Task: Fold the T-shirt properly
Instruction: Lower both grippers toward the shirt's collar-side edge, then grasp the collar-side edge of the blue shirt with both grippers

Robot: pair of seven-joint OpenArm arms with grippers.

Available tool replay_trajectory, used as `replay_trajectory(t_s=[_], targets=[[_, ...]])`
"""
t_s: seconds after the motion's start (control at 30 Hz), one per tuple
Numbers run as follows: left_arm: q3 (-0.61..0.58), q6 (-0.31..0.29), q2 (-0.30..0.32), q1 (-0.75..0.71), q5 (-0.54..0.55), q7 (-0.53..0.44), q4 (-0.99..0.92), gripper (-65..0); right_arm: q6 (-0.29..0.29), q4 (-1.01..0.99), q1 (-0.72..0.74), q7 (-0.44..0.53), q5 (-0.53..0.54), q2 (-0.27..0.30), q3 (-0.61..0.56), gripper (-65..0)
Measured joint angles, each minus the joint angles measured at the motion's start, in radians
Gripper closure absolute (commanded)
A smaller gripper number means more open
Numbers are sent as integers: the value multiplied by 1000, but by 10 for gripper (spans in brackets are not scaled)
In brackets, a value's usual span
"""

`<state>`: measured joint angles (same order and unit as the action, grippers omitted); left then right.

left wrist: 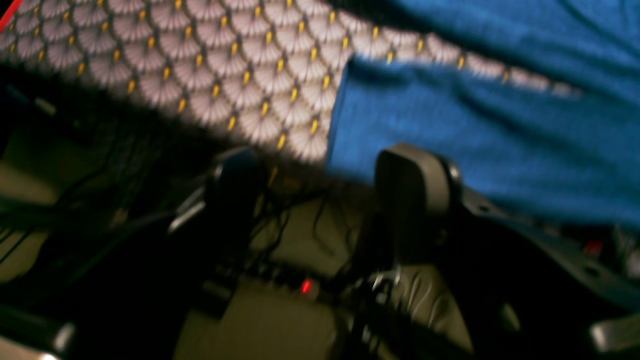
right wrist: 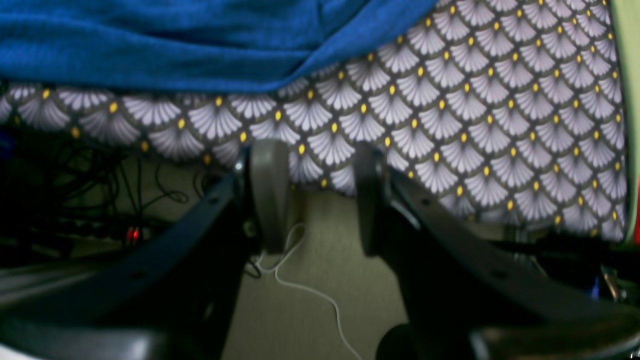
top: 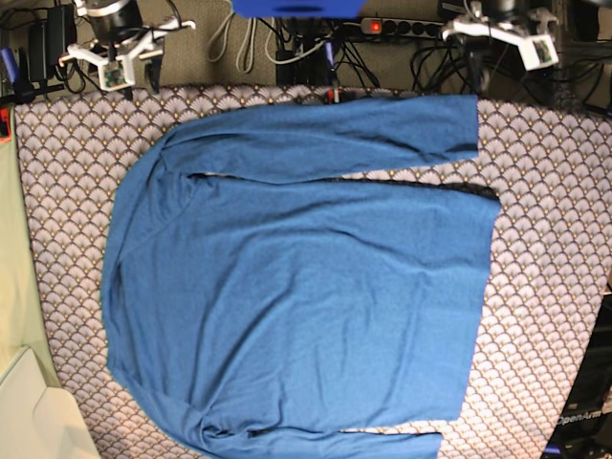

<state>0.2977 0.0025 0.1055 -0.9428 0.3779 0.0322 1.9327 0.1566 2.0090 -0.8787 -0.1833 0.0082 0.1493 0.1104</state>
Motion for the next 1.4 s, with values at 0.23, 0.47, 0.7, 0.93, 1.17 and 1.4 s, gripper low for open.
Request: replay_trajectory(t_s=[0.23, 0.47, 0.7, 0.93, 1.17, 1.4], targets=[[0, 1, 3, 73, -3, 4, -117, -402, 0, -2, 3, 0, 0, 17, 0, -233], [0, 5, 0, 137, -3, 5, -181, -402, 0, -2, 3, 0, 0, 22, 0, -233], [-1, 2, 3, 177, -3, 1, -186, -400, 0, -3, 13, -53, 0, 21, 0, -233], [-21, 6, 2, 206, -3, -4, -254, -399, 0, -4, 22, -67, 0, 22, 0, -233], [-74, 3, 5, 215, -2, 4, -285, -399, 0, -4, 22, -68, 0, 22, 0, -233], [-85, 2, 2, 234, -3, -2, -286, -358, 0, -4, 22, -68, 0, 22, 0, -233]])
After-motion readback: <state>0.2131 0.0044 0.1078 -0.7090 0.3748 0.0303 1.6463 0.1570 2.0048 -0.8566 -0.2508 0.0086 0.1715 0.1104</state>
